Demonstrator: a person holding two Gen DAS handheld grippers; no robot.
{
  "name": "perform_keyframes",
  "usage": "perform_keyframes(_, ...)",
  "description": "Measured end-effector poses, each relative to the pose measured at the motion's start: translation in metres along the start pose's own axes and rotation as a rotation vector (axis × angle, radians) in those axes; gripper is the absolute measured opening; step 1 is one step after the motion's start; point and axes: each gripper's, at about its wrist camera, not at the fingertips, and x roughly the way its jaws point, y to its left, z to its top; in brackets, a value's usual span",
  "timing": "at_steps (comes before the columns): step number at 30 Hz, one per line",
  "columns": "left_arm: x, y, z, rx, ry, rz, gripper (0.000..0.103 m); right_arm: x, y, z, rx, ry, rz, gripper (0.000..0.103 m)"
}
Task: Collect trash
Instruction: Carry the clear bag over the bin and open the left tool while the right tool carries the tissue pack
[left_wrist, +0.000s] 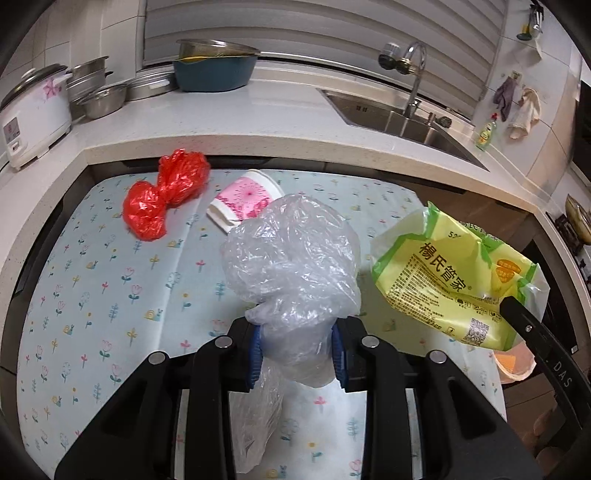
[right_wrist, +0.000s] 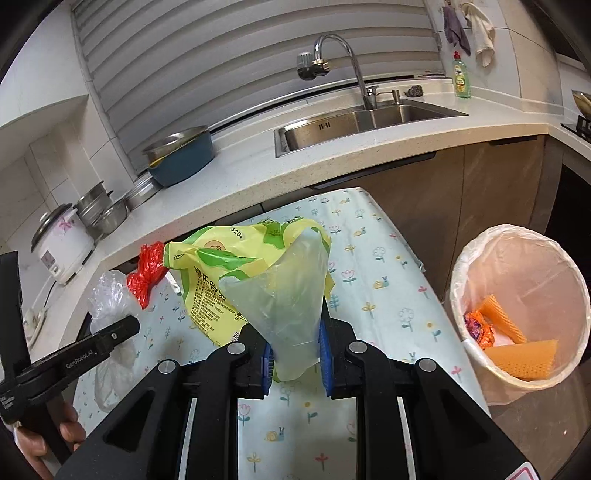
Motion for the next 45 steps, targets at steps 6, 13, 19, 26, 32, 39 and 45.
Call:
perform_keyframes(6, -0.011, -0.054, -0.007, 0.066, 0.004, -0.054, 0.029, -0.034, -0.038, 0.003, 0.048, -0.046, -0.029, 0.019)
perform_keyframes(13, -0.017, -0.114, -0.017, 0.149, 0.010, -0.098, 0.029, -0.066, -0.086, 0.005, 0.111, -0.086, -0.073, 0.019)
perform_keyframes(19, -0.019, -0.163, -0.026, 0.217, 0.017, -0.142, 0.029, -0.088, -0.124, 0.005, 0.154, -0.117, -0.120, 0.019)
perform_keyframes(26, -0.011, -0.225, -0.041, 0.322, 0.047, -0.196, 0.029, -0.110, -0.175, 0.001, 0.217, -0.145, -0.184, 0.019)
perform_keyframes(32, 0.006, -0.271, -0.054, 0.390, 0.103, -0.262, 0.029, -0.123, -0.218, -0.003, 0.272, -0.159, -0.249, 0.019)
perform_keyframes(39, 0.026, -0.310, -0.062, 0.444, 0.144, -0.329, 0.032, -0.131, -0.257, -0.010, 0.326, -0.166, -0.309, 0.019)
perform_keyframes(45, 0.031, -0.327, -0.062, 0.444, 0.129, -0.347, 0.059, -0.130, -0.274, -0.013, 0.354, -0.163, -0.326, 0.019)
